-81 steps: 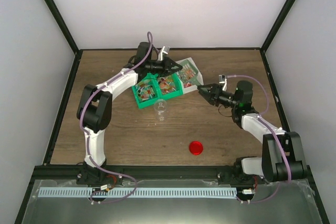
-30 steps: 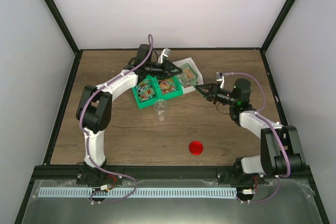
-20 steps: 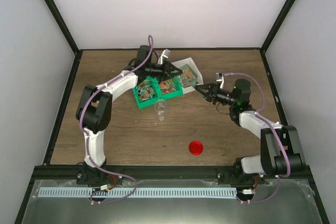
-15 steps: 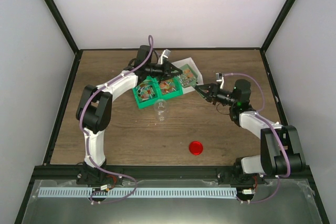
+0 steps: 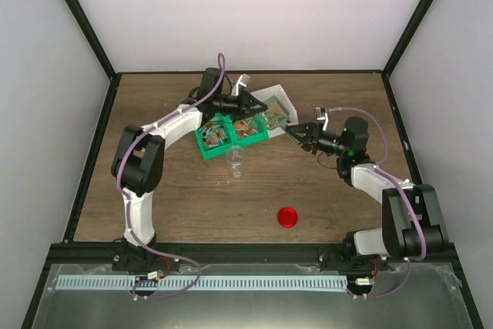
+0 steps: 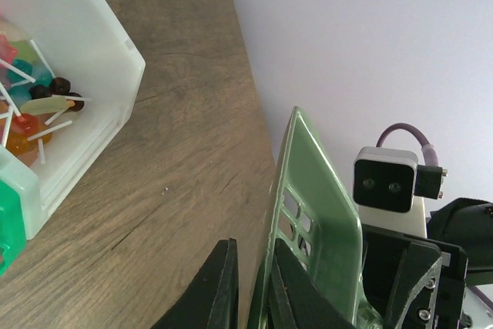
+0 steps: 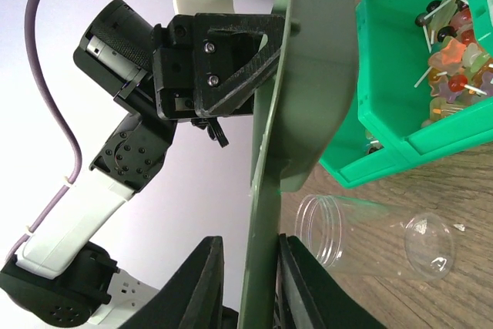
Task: Pack the candies
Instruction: Pick up the spatula from the center of the board.
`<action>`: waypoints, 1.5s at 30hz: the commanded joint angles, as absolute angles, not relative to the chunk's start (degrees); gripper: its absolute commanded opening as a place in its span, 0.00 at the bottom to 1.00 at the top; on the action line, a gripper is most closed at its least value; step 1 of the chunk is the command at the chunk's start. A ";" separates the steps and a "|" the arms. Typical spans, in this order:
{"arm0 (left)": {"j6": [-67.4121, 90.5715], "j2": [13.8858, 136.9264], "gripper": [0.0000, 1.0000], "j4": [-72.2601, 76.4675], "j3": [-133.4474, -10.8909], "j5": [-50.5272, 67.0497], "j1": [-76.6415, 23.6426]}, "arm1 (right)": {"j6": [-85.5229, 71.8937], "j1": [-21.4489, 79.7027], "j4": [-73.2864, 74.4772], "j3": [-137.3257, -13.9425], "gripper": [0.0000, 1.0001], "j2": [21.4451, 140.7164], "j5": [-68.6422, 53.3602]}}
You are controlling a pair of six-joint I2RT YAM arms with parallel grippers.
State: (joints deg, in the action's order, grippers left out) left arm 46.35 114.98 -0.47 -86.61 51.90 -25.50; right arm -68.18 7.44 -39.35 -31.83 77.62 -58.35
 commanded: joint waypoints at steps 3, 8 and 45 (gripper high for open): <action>45.25 112.95 0.04 0.40 -85.69 50.84 -25.58 | -66.99 8.01 -40.39 -31.81 0.24 76.49 -61.18; 45.35 112.73 0.04 0.51 -86.00 51.01 -25.53 | -64.99 8.01 -37.36 -31.40 0.42 75.74 -60.55; 43.60 112.52 0.04 -0.70 -84.87 52.02 -25.49 | -65.17 8.00 -37.04 -31.37 0.27 75.03 -58.93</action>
